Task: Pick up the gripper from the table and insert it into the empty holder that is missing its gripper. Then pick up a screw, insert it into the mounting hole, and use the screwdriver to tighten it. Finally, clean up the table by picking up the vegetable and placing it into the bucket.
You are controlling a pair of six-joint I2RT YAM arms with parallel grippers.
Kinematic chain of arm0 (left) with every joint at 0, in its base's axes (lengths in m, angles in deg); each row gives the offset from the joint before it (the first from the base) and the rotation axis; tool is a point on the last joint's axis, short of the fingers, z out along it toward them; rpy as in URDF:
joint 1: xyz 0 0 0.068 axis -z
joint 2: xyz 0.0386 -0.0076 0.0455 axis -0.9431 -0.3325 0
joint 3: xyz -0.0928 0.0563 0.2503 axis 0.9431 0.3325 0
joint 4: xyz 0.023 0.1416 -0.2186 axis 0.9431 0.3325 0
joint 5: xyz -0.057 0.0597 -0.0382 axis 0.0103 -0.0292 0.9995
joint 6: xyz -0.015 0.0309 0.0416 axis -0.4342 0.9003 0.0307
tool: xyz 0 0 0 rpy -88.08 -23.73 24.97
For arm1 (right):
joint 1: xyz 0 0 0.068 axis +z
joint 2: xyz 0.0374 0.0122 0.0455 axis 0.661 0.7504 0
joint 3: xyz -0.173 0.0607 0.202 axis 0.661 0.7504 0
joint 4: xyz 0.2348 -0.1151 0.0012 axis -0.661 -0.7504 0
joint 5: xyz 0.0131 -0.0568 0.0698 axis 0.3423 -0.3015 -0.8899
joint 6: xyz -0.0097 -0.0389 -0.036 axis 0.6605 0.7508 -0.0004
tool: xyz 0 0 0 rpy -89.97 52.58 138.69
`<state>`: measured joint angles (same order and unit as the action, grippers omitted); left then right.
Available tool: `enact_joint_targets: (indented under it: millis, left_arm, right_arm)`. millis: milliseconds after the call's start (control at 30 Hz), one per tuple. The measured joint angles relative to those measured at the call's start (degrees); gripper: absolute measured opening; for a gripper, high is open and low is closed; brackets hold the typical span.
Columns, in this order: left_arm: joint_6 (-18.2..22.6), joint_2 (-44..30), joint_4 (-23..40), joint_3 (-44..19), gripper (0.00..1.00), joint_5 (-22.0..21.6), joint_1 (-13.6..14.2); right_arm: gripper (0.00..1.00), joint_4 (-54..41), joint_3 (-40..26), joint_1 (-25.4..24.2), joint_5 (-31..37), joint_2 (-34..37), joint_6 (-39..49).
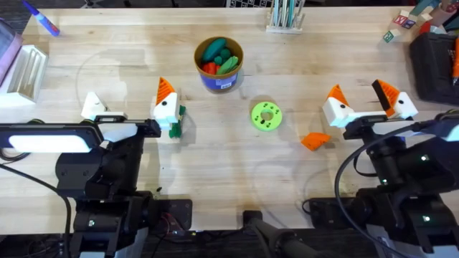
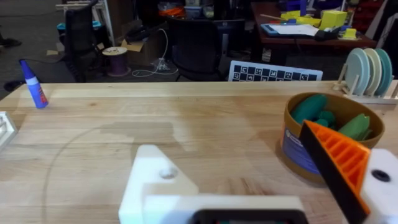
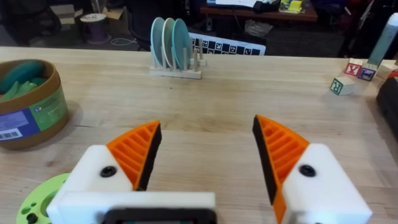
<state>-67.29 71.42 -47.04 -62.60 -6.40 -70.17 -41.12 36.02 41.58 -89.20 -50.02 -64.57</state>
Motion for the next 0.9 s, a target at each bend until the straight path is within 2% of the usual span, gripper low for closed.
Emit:
enact_joint_targets:
  millis: [267, 367, 467, 600, 767, 833, 900]
  left_arm:
    - [0.0, 0.0, 1.7, -0.1, 0.985, -0.2, 0.0]
    - [0.0, -0.1, 7.9, -2.1, 0.985, -0.2, 0.0]
    - [0.0, -2.4, 15.7, -8.1, 0.985, 0.0, 0.0]
    - [1.8, -10.3, 23.0, -19.3, 0.985, 2.5, 0.0]
    - [5.4, -24.7, 35.2, -30.9, 0.985, 7.9, 0.0]
    - [6.3, -30.8, 35.3, -32.3, 0.985, 9.6, 0.0]
    - [7.0, -36.5, 32.1, -32.5, 0.986, 10.6, 0.0]
  right_arm:
    - [0.899, 0.1, 0.0, 0.0, 2.4, 0.0, 0.5]
    - [0.899, -2.1, -1.1, 0.0, 4.1, 0.1, 0.6]
    - [0.899, -12.3, -6.5, 0.0, 5.1, 1.9, 0.7]
    - [0.899, -28.1, -18.5, 0.0, 5.7, 9.1, 0.9]
    - [0.899, -39.1, -32.0, 0.0, 5.9, 20.6, 1.1]
    - [0.898, -39.9, -35.8, 0.0, 5.9, 24.7, 1.2]
    - [0.898, -39.7, -38.2, 0.0, 5.9, 28.0, 1.3]
